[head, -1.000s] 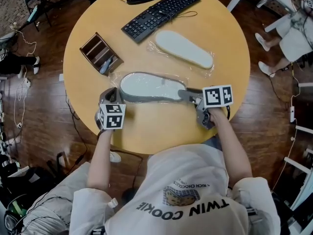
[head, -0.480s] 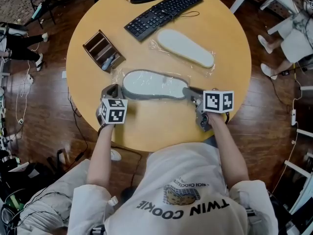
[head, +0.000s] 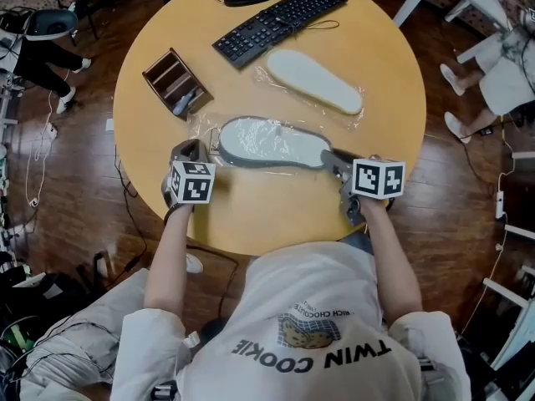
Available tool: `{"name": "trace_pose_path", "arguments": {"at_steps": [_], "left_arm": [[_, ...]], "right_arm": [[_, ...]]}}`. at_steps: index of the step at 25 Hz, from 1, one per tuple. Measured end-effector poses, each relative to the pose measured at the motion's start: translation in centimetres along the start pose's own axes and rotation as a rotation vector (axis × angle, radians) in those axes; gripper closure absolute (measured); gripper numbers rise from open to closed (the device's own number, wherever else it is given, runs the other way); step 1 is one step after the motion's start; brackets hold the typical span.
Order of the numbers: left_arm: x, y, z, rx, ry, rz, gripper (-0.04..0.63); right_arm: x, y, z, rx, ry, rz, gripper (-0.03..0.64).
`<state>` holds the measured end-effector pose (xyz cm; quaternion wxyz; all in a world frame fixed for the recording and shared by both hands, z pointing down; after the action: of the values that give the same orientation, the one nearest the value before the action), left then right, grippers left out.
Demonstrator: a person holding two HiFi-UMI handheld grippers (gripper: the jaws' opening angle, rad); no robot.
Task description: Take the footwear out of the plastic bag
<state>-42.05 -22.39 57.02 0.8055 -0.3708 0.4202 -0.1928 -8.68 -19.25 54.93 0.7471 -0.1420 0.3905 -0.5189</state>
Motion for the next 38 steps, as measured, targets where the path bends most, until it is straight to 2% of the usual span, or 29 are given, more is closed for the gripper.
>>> {"name": "trace_pose_path", "arguments": {"at_steps": [11, 24, 38], "left_arm": [[0.0, 0.1, 0.1, 0.008, -0.004, -0.011, 0.591], [0.1, 0.1, 0.0, 0.020, -0.031, -0.032, 0.591], [0.2, 0.1, 0.0, 0.047, -0.025, -0.050, 0.591]], "right_arm": [[-0.5, 3.1, 2.6, -0.027, -0.020, 0.037, 0.526], [-1.1, 6.8, 6.1, -0.068, -0.030, 0.052, 0.526], [-1.3, 9.5, 8.6, -0.089, -0.031, 0.051, 0.526]]}}
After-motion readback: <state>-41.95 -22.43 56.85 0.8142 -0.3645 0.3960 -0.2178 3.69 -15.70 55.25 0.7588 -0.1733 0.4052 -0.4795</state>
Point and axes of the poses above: the fingertips, and each gripper's own axes: y backward along the fingers, z to its right, x out of its top, the point moved 1 cm from there along y, backward along the fingers, and after that the axes turned 4 degrees about -y, right-handed, at the moved point
